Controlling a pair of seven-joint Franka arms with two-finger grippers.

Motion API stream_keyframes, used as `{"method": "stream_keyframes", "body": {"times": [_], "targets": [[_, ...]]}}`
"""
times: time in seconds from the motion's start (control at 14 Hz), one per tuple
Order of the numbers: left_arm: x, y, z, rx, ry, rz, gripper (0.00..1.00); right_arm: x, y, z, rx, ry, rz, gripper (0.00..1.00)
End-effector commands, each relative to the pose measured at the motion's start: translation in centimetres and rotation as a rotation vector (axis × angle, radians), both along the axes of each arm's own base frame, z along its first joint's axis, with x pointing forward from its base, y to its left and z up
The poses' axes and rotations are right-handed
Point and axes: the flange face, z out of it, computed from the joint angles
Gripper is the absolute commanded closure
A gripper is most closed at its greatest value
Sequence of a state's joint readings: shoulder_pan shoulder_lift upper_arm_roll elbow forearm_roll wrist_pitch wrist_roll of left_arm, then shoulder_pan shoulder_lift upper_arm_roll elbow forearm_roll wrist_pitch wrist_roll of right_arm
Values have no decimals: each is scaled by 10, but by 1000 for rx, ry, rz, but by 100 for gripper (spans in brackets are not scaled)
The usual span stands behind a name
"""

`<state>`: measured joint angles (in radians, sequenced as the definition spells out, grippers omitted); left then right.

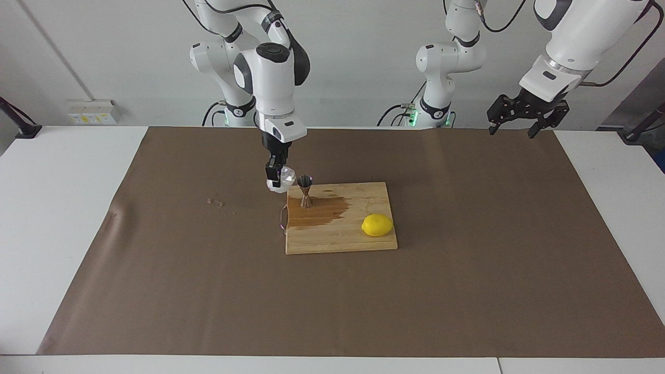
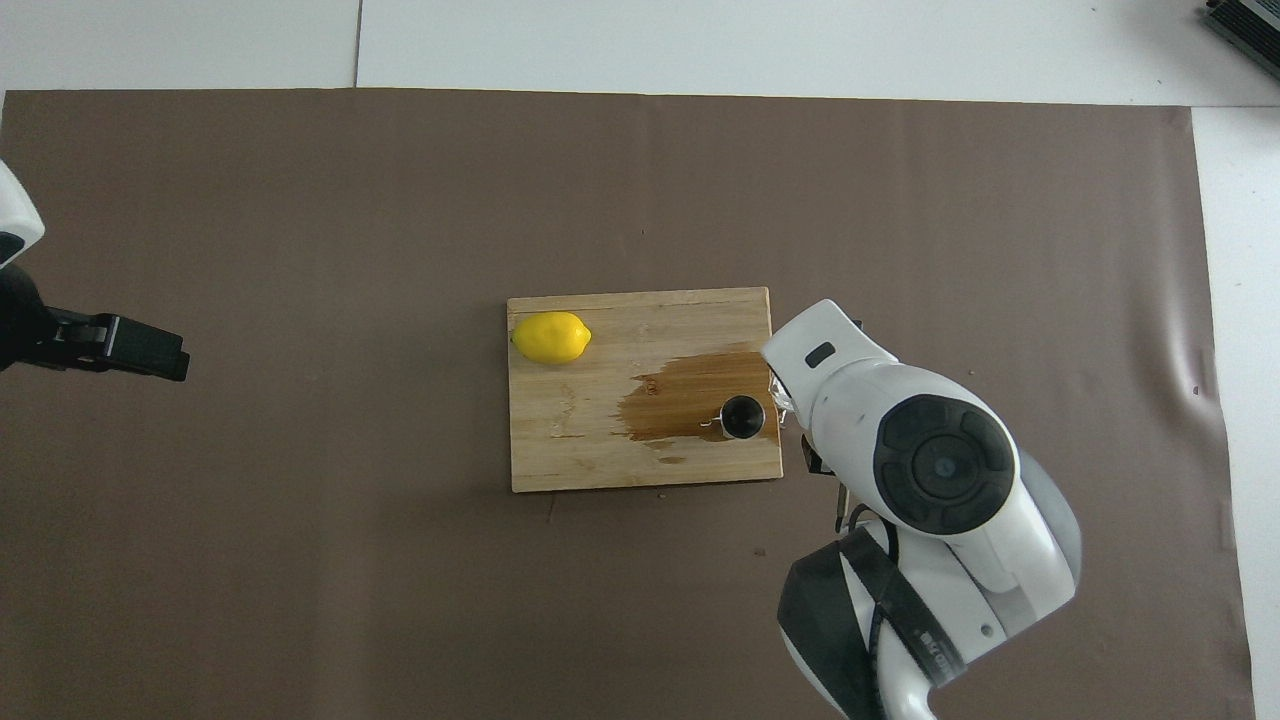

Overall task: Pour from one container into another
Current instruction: 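Carry the white cup with the right gripper above the jigger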

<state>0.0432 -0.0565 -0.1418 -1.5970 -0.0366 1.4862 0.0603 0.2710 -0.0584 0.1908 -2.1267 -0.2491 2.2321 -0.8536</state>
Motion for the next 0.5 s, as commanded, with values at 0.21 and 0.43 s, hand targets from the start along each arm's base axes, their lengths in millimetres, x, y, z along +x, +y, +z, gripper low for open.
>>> {"method": "stream_keyframes", "body": {"times": [0.21,0.43], "targets": [[-7,-2,-1,20,8,4,0,-11,21,-6,-132,-3,78,100],[-6,5,-1,18,8,14,0,-19,28,-7,-189,4,104,100]]}}
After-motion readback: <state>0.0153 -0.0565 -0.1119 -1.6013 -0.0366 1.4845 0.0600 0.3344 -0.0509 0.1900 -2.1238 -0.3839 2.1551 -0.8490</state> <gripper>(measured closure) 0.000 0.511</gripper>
